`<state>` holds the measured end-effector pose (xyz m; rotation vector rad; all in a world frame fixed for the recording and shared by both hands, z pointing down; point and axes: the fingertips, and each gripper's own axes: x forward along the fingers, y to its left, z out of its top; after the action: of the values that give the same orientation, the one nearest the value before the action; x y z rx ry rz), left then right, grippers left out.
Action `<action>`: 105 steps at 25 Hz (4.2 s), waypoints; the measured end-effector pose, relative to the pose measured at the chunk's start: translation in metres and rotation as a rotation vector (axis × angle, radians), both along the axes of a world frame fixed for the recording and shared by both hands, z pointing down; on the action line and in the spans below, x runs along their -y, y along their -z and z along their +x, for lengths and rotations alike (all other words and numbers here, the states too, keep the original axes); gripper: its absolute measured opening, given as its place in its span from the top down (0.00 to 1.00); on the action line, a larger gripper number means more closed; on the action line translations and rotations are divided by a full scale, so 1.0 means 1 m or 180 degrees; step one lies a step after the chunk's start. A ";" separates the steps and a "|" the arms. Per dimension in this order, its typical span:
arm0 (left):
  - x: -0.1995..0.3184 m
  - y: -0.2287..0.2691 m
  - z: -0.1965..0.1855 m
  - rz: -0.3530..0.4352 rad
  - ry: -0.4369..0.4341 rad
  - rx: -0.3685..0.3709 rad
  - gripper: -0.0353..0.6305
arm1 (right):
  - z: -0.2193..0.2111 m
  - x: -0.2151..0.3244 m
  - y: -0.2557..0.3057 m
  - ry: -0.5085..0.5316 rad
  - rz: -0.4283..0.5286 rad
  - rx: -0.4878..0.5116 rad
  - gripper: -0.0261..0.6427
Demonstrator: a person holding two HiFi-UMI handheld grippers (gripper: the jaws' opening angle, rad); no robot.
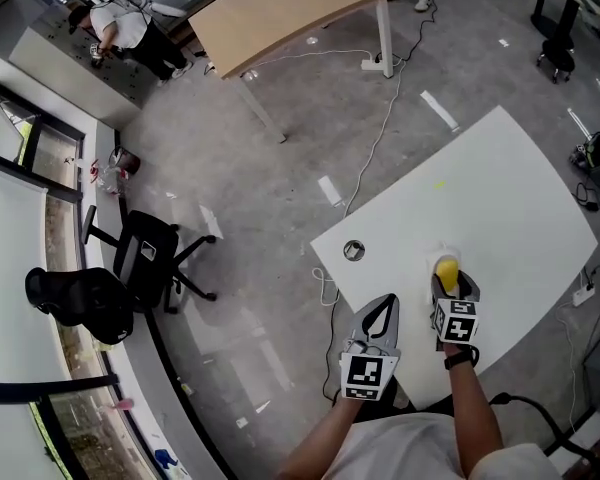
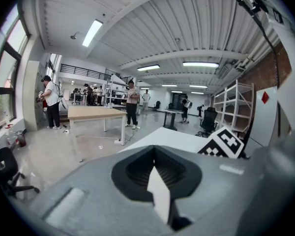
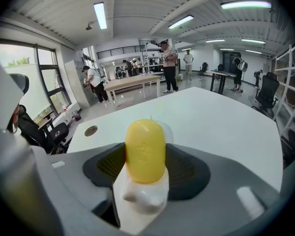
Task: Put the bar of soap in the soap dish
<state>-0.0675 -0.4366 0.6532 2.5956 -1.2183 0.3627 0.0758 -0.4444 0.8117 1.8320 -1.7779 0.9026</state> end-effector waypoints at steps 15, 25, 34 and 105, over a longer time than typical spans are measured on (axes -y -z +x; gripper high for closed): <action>-0.013 0.001 -0.004 -0.0010 0.0004 0.0051 0.94 | 0.000 0.004 -0.010 -0.0073 -0.0116 -0.0109 0.57; -0.017 0.013 0.005 0.0026 -0.0013 -0.0031 0.94 | 0.004 -0.006 0.015 -0.0015 0.0064 -0.0179 0.57; -0.024 0.031 0.028 0.0156 -0.0250 -0.0183 0.94 | 0.001 -0.031 0.077 0.0054 0.0524 -0.0373 0.85; -0.375 0.164 -0.098 0.1233 -0.0211 -0.0637 0.94 | -0.148 -0.409 0.313 0.0383 0.2287 -0.0444 0.94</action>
<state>-0.1655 -0.0616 0.4893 2.9101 -1.2350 -0.1366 -0.0723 -0.0350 0.4989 2.0815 -2.2673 0.0638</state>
